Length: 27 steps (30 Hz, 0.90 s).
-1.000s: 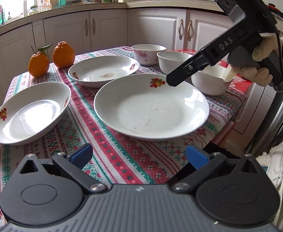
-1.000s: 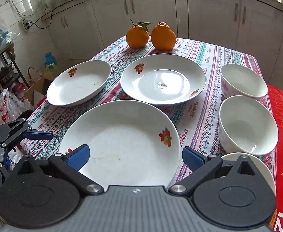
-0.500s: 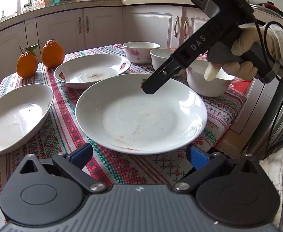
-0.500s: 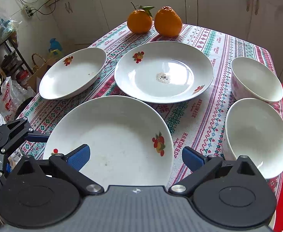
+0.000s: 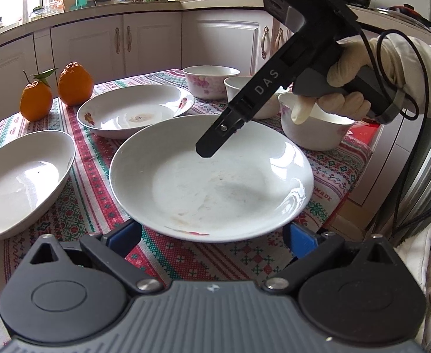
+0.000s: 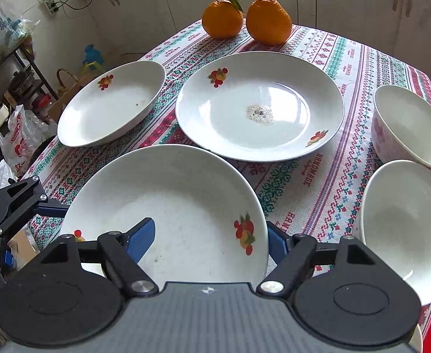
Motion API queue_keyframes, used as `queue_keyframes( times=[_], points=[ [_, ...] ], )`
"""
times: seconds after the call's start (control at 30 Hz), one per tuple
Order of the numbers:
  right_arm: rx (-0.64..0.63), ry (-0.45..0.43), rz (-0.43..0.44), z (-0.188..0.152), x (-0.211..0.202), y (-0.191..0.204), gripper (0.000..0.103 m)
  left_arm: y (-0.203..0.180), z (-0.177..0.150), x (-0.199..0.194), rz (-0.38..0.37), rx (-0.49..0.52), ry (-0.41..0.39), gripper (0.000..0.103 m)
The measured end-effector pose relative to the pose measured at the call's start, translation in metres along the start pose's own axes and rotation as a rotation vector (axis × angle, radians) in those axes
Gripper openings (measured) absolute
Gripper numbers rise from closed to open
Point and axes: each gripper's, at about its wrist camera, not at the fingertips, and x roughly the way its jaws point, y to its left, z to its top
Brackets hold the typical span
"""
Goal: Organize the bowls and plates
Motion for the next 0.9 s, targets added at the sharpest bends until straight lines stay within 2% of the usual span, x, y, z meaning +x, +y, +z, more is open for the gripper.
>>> queue_keyframes(
  times=[0.27,0.43,0.9],
  points=[
    [-0.004,0.017,0.021,0.005,0.005,-0.003,0.081,0.002,0.000,0.002,-0.015,-0.004,-0.001,0.100],
    [-0.013,0.032,0.021,0.005,0.010,-0.003,0.081,0.003,-0.002,0.001,-0.016,0.001,0.008,0.090],
    [0.017,0.020,0.082,0.005,0.009,-0.011,0.081,0.006,0.000,0.001,-0.029,0.015,0.015,0.089]
  ],
)
